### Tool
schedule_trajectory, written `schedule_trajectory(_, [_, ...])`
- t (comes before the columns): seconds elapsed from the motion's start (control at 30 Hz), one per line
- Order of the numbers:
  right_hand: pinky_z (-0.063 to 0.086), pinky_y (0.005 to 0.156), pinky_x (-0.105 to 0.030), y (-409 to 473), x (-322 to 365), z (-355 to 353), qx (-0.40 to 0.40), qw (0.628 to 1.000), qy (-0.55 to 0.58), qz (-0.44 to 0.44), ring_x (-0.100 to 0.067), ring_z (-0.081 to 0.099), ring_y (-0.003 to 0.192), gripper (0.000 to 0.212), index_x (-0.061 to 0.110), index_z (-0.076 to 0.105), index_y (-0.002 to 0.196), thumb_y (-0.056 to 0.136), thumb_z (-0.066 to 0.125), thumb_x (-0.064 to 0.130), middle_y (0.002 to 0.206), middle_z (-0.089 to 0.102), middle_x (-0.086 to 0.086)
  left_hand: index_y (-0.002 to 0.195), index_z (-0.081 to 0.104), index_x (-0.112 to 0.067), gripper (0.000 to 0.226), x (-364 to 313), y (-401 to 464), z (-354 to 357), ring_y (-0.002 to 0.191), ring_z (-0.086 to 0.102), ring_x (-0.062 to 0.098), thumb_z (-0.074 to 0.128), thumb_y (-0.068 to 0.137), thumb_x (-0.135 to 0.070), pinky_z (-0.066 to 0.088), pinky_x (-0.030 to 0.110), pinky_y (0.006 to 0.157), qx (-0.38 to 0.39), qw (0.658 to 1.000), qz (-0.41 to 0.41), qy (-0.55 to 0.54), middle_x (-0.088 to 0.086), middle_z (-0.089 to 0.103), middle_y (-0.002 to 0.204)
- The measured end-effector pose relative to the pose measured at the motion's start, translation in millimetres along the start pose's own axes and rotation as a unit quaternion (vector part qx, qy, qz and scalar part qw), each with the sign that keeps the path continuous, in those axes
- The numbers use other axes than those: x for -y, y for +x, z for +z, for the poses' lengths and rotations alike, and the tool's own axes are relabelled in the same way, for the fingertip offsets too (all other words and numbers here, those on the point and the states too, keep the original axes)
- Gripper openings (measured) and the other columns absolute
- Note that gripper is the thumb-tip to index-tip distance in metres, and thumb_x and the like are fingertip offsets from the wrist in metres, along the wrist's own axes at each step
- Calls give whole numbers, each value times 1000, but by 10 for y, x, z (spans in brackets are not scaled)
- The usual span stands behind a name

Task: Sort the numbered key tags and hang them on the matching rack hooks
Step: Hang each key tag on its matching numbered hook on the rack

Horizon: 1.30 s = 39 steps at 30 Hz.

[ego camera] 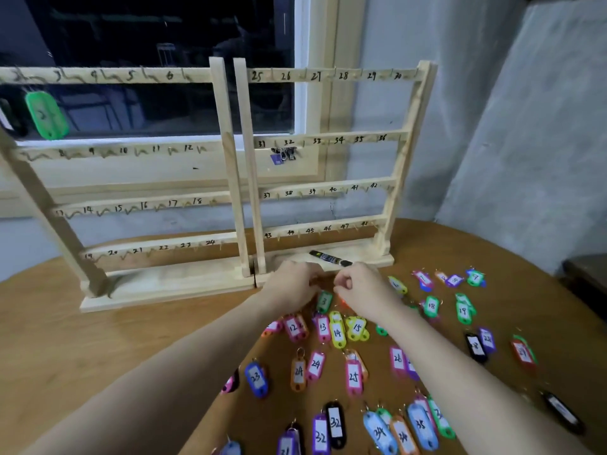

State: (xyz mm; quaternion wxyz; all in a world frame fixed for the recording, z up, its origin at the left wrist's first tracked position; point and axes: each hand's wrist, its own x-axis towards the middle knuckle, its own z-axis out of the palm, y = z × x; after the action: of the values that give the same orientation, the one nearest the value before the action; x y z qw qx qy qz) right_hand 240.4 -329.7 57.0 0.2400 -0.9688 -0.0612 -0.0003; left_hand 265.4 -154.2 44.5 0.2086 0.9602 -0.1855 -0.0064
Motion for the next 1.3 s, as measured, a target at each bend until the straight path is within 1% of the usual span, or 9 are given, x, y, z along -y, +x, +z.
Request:
schedule_trajectory(0.17, [44, 70, -26, 103, -20, 150, -10, 1000, -18, -17, -19, 61, 82, 10, 25, 77, 97, 92, 70, 29, 79, 56, 11, 97, 75, -26, 18, 91, 70, 66, 94, 66, 21, 61, 90, -16, 54, 35, 80, -6, 1000, 2, 6, -4, 75, 98])
schedule_trajectory(0.4, [51, 82, -27, 149, -32, 210, -17, 999, -9, -49, -14, 66, 85, 19, 26, 81, 87, 93, 63, 25, 84, 72, 12, 94, 73, -26, 14, 238, -7, 76, 88, 64, 20, 60, 93, -21, 54, 38, 79, -22, 1000, 0, 7, -3, 73, 97])
schedule_trajectory(0.57, [40, 95, -33, 192, 14, 247, -27, 996, -37, -74, -13, 56, 87, 19, 30, 77, 85, 89, 69, 47, 75, 63, 16, 96, 74, -23, 13, 275, -37, 59, 89, 64, 21, 61, 93, -20, 53, 37, 78, -24, 1000, 1, 1, -1, 73, 97])
schedule_trajectory(0.67, [34, 94, -34, 210, 74, 297, -27, 995, -58, -75, -13, 54, 88, 18, 31, 76, 89, 91, 69, 47, 77, 62, 15, 99, 75, -20, 14, 277, -49, 46, 88, 63, 21, 62, 93, -19, 53, 38, 78, -31, 999, 7, -1, 0, 73, 97])
schedule_trajectory(0.83, [35, 94, -37, 234, 97, 293, -22, 992, -76, -98, -14, 53, 89, 19, 32, 66, 78, 95, 66, 41, 77, 63, 13, 102, 76, -20, 16, 313, -61, 48, 89, 64, 21, 60, 96, -21, 53, 37, 79, -41, 999, -1, 1, 0, 74, 99])
schedule_trajectory(0.97, [34, 98, -36, 229, 77, 265, -5, 991, -72, -114, -13, 56, 90, 19, 30, 74, 88, 100, 59, 35, 88, 68, 13, 99, 75, -21, 17, 349, -100, 48, 89, 64, 22, 58, 97, -22, 54, 39, 80, -42, 999, -13, 3, 0, 73, 98])
schedule_trajectory(1.07, [31, 103, -33, 240, 28, 204, 10, 992, -38, -123, -9, 56, 93, 21, 30, 77, 96, 102, 57, 32, 84, 65, 20, 101, 74, -20, 16, 362, -124, 32, 90, 63, 23, 58, 98, -22, 54, 40, 81, -39, 999, -13, 4, 2, 73, 99])
schedule_trajectory(1.17, [29, 100, -30, 258, -15, 163, 21, 990, -35, -132, -7, 52, 95, 13, 33, 75, 98, 95, 65, 42, 83, 67, 20, 102, 74, -19, 17, 355, -129, 13, 90, 62, 21, 57, 99, -22, 54, 40, 82, -38, 999, -11, 4, 2, 72, 100])
schedule_trajectory(1.3, [31, 95, -30, 261, 24, 216, 21, 989, -67, -128, -4, 55, 91, 20, 35, 72, 97, 87, 72, 53, 85, 69, 18, 101, 74, -19, 17, 352, -114, 13, 88, 63, 21, 58, 98, -22, 55, 41, 81, -35, 999, -14, 3, 2, 73, 98])
